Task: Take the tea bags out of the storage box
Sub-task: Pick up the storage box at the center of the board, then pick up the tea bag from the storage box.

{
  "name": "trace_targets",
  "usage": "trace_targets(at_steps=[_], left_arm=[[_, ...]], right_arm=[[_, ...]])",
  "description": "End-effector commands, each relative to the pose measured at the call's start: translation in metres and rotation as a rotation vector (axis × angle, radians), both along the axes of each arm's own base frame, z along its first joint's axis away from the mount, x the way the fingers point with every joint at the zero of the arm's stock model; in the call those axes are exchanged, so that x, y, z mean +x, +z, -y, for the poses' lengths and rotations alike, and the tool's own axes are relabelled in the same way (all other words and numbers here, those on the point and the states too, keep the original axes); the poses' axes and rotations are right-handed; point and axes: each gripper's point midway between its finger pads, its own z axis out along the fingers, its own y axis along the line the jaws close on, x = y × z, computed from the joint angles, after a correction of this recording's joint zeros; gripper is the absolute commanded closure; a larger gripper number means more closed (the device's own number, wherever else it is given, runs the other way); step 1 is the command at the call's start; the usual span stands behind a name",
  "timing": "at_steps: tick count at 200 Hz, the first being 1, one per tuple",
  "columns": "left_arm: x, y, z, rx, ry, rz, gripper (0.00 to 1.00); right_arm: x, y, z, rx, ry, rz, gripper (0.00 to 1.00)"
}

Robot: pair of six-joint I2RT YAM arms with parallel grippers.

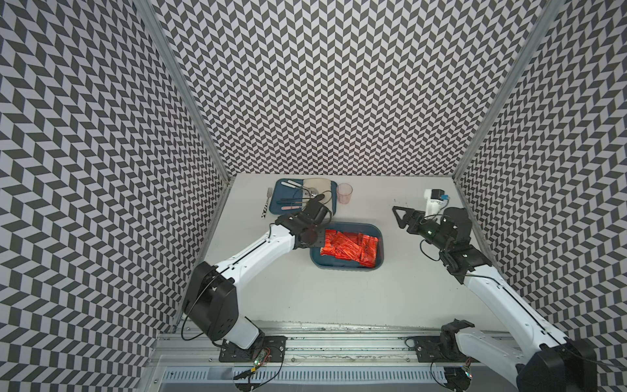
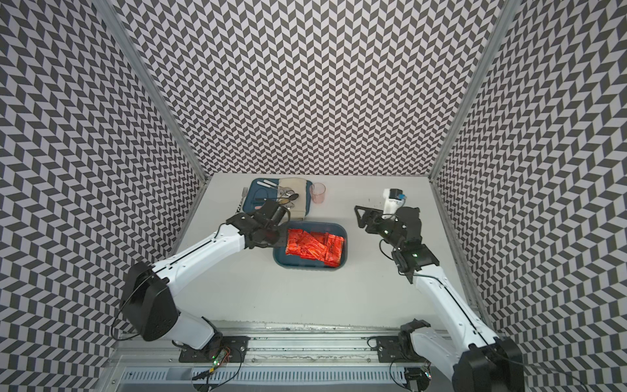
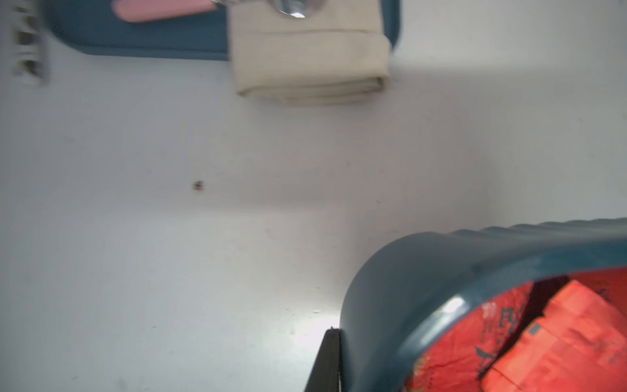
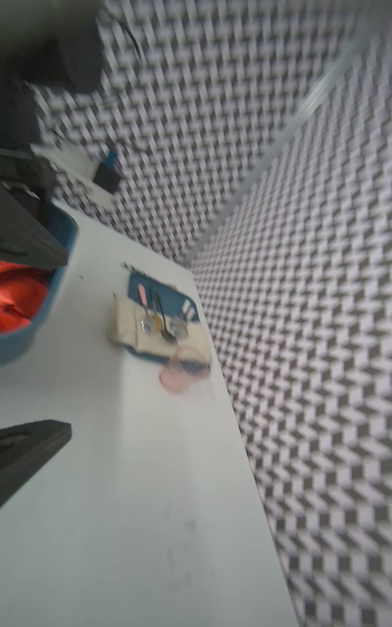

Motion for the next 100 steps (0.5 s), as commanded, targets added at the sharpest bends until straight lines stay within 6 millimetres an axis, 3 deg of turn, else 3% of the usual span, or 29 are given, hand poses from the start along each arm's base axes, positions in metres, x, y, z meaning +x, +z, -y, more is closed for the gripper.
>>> trace_targets(at_steps=[1, 21, 47, 79, 100], left_arm=[[-0.020, -0.002, -0.034, 0.101, -0.020, -0.057, 1.00], [-0.025, 0.007, -0.054, 0.117, 0.015, -0.045, 1.00], [-0.033, 0.005, -0.058, 0.103, 0.018, -0.046, 1.00], [-0.037, 0.003, -0.060, 0.091, 0.022, -0.024, 1.00], [-0.037, 0.008, -0.064, 0.082, 0.032, -0.004, 1.00]], right_arm=[[-0.036, 0.018, -0.077, 0.046, 0.311, -0.029, 0.28], [-0.049, 0.022, -0.121, -0.016, 0.453, -0.012, 0.31], [-0.055, 0.000, -0.158, -0.124, 0.583, -0.035, 0.34], [-0.056, -0.050, -0.179, -0.228, 0.682, -0.143, 0.41], [-0.054, -0.068, -0.187, -0.274, 0.714, -0.157, 0.44]])
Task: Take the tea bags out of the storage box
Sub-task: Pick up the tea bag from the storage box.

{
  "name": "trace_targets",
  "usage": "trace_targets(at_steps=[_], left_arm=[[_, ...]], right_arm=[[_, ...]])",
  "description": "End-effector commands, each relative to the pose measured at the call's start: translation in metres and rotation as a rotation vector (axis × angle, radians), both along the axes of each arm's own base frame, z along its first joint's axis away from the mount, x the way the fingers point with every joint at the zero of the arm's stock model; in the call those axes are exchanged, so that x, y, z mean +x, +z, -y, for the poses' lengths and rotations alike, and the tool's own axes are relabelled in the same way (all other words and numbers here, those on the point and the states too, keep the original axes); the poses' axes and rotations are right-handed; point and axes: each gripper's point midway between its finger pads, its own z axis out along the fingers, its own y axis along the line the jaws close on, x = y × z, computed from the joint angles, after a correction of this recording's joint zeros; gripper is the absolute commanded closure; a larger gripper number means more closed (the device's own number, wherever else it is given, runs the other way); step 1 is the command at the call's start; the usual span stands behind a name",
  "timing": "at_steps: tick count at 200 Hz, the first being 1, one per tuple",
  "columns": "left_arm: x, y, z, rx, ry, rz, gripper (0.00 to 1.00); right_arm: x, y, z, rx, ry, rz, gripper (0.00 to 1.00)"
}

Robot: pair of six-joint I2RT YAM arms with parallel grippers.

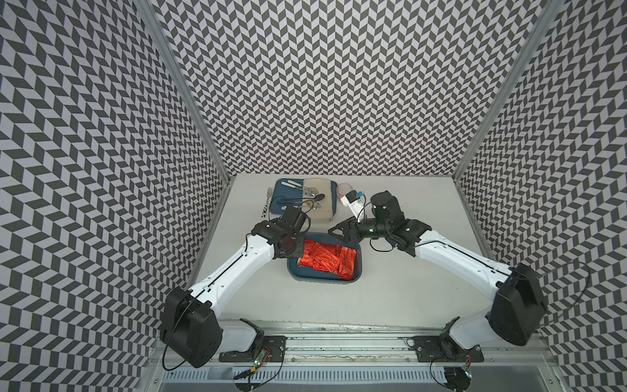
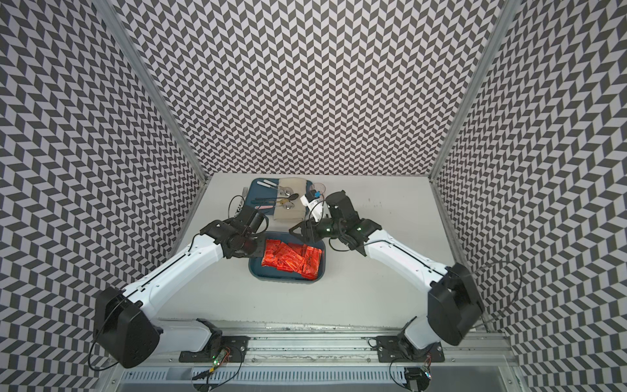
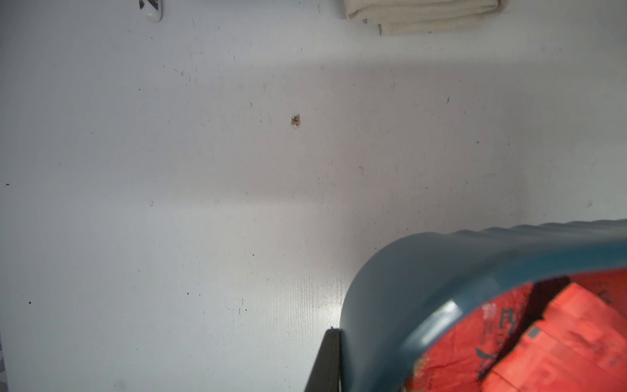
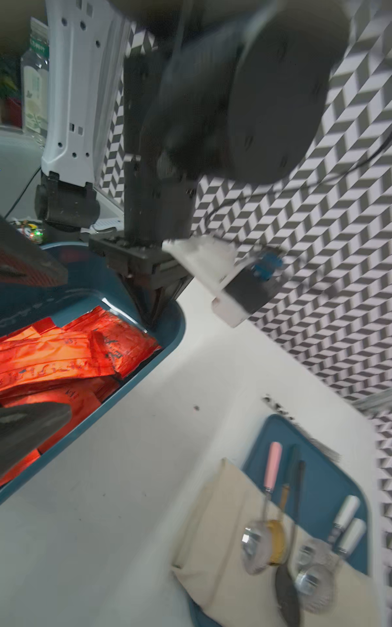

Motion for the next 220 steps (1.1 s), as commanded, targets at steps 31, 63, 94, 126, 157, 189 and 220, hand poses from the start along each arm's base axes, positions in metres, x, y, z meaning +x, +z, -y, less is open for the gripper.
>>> trace_targets(at_steps=[31, 63, 94, 126, 157, 189, 220], left_arm=[[0.003, 0.015, -0.005, -0.039, 0.013, 0.062, 1.00], [0.002, 0.018, -0.005, -0.046, 0.012, 0.073, 1.00], [0.001, 0.017, -0.005, -0.049, 0.011, 0.070, 1.00], [0.002, 0.014, -0.004, -0.049, 0.007, 0.062, 1.00], [0.003, 0.013, -0.003, -0.047, 0.006, 0.056, 1.00], [0.003, 0.011, -0.002, -0.044, 0.004, 0.052, 1.00], [0.003, 0.009, -0.002, -0.040, 0.005, 0.046, 1.00]], right_arm=[[-0.007, -0.048, -0.017, -0.131, 0.128, -0.012, 0.45], [-0.007, -0.069, -0.023, -0.174, 0.143, -0.023, 0.48], [-0.012, -0.072, -0.029, -0.163, 0.181, -0.027, 0.56], [-0.019, -0.072, -0.033, -0.149, 0.215, -0.034, 0.64], [-0.026, -0.074, -0.036, -0.147, 0.246, -0.032, 0.65], [-0.030, -0.073, -0.039, -0.146, 0.264, -0.023, 0.62], [-0.034, -0.072, -0.042, -0.143, 0.282, -0.017, 0.61]])
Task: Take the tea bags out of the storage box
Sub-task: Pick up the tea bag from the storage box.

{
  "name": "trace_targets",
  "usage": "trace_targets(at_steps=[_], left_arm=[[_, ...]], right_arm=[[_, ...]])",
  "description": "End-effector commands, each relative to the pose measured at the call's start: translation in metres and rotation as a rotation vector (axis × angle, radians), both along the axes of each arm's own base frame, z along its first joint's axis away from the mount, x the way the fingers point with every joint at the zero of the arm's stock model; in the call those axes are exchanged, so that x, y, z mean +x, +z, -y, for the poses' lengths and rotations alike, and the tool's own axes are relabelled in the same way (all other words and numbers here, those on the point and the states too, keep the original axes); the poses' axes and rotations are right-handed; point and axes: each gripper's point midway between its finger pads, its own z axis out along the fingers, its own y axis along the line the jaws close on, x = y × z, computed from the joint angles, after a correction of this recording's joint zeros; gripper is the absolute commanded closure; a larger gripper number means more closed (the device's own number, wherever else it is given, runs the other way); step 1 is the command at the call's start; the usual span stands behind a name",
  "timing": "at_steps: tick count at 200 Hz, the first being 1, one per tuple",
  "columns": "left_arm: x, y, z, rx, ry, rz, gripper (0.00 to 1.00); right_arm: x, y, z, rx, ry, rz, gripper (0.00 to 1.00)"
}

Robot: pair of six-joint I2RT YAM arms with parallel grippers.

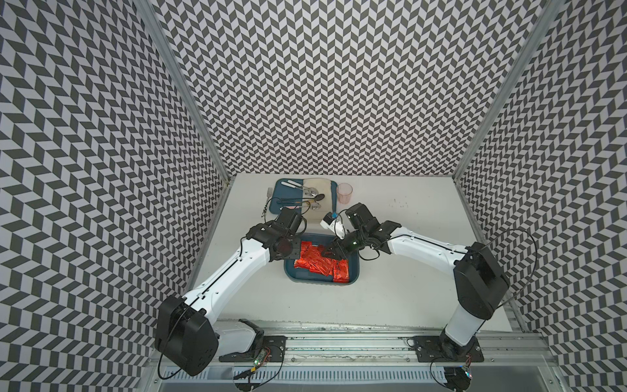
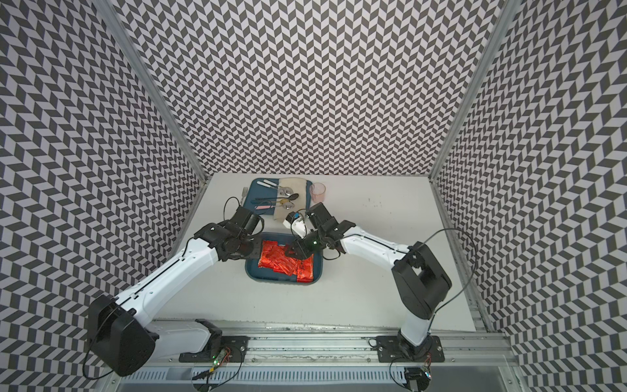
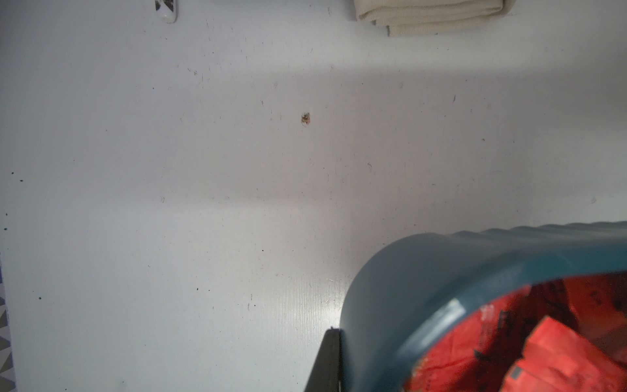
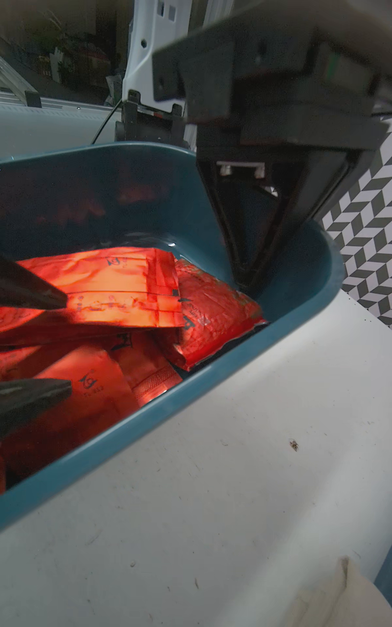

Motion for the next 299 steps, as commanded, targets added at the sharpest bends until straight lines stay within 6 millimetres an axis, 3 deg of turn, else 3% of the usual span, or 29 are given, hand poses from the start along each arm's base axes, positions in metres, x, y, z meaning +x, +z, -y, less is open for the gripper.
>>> trace_targets(at_steps=[1, 60, 109, 150, 175, 209, 248, 299], left_arm=[[0.007, 0.005, 0.005, -0.036, 0.004, 0.028, 1.00], [0.007, -0.001, 0.006, -0.030, 0.006, 0.014, 1.00], [0.007, -0.003, 0.006, -0.026, 0.007, 0.008, 1.00], [0.006, -0.003, 0.005, -0.028, 0.006, 0.009, 1.00], [0.006, -0.003, 0.005, -0.028, 0.007, 0.010, 1.00], [0.006, -0.004, 0.006, -0.031, 0.005, 0.006, 1.00], [0.006, -0.004, 0.006, -0.031, 0.002, 0.003, 1.00], [0.006, -0.004, 0.006, -0.030, 0.002, 0.003, 1.00]], right_arm=[[-0.003, 0.005, -0.010, 0.021, 0.040, 0.016, 0.61], [-0.018, 0.010, -0.016, 0.050, 0.103, 0.021, 0.62], [-0.022, -0.002, -0.021, 0.028, 0.119, 0.007, 0.63], [-0.016, -0.005, -0.020, 0.008, 0.095, 0.022, 0.66], [-0.005, 0.004, -0.018, -0.001, 0.044, 0.079, 0.54], [0.003, -0.002, -0.020, -0.029, 0.028, 0.081, 0.48], [0.011, -0.014, -0.023, -0.059, 0.012, 0.078, 0.47], [-0.003, -0.019, -0.024, -0.036, 0.067, 0.037, 0.54]])
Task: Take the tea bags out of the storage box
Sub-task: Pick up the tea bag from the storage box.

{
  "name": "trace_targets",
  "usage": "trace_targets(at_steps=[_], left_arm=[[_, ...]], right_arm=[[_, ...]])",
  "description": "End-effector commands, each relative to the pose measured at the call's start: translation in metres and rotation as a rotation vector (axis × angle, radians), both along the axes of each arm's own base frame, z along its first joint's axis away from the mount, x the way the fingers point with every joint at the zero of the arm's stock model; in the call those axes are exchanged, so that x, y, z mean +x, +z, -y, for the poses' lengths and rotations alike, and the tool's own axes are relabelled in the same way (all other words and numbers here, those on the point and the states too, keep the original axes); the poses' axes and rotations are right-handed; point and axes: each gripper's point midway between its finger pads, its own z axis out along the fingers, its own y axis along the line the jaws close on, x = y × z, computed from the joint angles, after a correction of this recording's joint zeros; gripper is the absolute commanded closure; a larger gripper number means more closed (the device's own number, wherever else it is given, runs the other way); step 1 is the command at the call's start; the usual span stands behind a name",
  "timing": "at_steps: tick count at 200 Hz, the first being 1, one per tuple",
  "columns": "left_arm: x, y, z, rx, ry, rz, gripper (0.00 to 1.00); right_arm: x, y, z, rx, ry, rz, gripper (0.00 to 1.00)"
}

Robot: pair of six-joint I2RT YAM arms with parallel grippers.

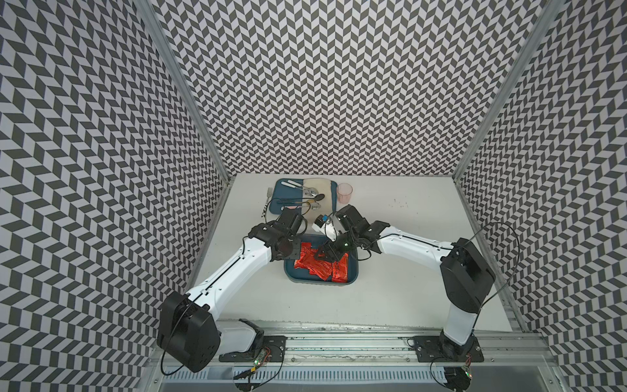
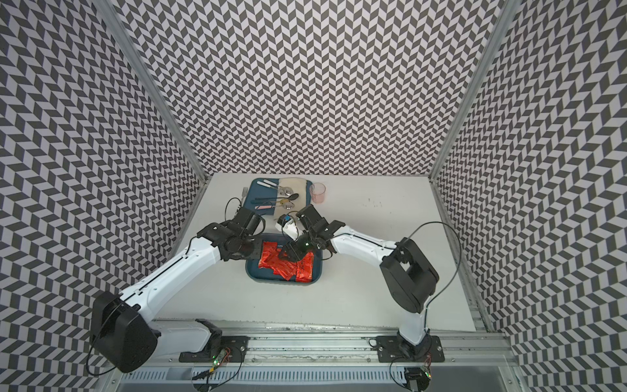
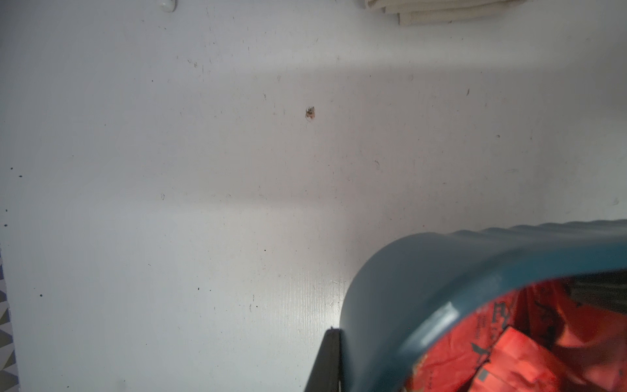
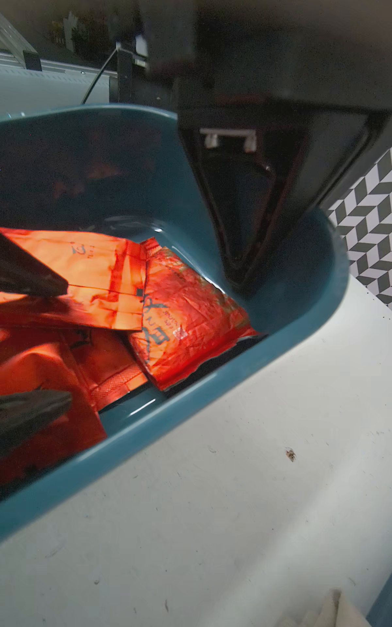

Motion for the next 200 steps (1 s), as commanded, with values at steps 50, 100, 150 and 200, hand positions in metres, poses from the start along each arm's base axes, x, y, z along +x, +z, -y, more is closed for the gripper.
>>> trace_targets(at_steps=[50, 100, 150, 200], left_arm=[[0.006, 0.005, 0.005, -0.037, 0.006, 0.030, 1.00], [0.007, 0.006, 0.005, -0.035, 0.010, 0.031, 1.00], [0.007, 0.004, 0.005, -0.032, 0.010, 0.027, 1.00], [0.007, 0.003, 0.004, -0.029, 0.012, 0.028, 1.00]], right_arm=[[-0.016, 0.014, -0.004, 0.065, 0.073, -0.012, 0.61], [-0.025, 0.009, -0.003, 0.064, 0.097, -0.044, 0.62], [-0.031, 0.019, -0.002, 0.090, 0.120, -0.041, 0.66], [-0.036, 0.020, -0.002, 0.095, 0.139, -0.047, 0.76]])
